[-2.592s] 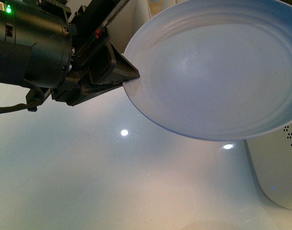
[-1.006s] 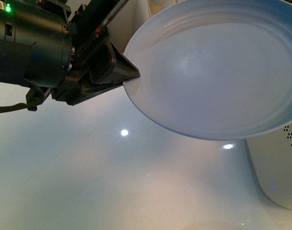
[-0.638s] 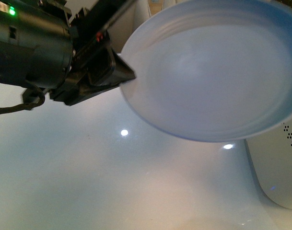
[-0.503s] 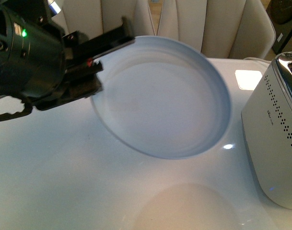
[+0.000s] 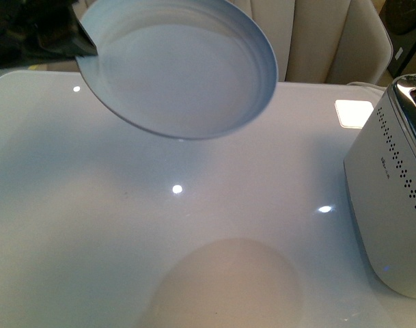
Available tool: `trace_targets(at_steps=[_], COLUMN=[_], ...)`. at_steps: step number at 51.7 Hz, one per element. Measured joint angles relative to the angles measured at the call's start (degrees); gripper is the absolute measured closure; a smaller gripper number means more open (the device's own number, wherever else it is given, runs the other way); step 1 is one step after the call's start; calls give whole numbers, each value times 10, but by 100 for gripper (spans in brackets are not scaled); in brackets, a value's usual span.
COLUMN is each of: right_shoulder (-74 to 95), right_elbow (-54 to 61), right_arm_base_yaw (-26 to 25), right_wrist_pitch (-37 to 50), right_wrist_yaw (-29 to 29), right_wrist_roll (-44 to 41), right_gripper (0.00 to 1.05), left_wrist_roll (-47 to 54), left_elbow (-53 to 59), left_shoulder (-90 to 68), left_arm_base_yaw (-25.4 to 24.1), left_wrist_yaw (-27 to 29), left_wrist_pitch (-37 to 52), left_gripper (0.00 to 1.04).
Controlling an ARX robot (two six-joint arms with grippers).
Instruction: Left arm holds plate, right arm toasts bread
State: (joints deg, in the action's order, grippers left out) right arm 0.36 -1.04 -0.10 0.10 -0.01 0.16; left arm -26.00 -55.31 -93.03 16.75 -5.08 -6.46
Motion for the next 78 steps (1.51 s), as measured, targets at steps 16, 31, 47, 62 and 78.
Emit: trace_targets(at_steps=[16, 31, 47, 62, 78], right_shoulder=[0, 0, 0, 0, 0], right_elbow=[0, 0, 0, 0, 0], right_arm_base_yaw=[0, 0, 0, 0, 0], right_wrist_pitch=[0, 0, 0, 0, 0], right_wrist_yaw=[0, 0, 0, 0, 0], right_wrist_roll=[0, 0, 0, 0, 0], right_gripper=[9, 9, 9, 9, 9], left_wrist_roll=[56, 116, 160, 195, 221], left_elbow=[-60, -36, 82, 136, 146], left_shoulder=[-19, -45, -113, -168, -242], left_arm_base_yaw=[-145, -297, -369, -395, -421], left_wrist_yaw=[-113, -193, -223, -241, -245], left_wrist_pitch=[-25, -13, 50, 112, 162], left_gripper=[102, 102, 102, 102, 102])
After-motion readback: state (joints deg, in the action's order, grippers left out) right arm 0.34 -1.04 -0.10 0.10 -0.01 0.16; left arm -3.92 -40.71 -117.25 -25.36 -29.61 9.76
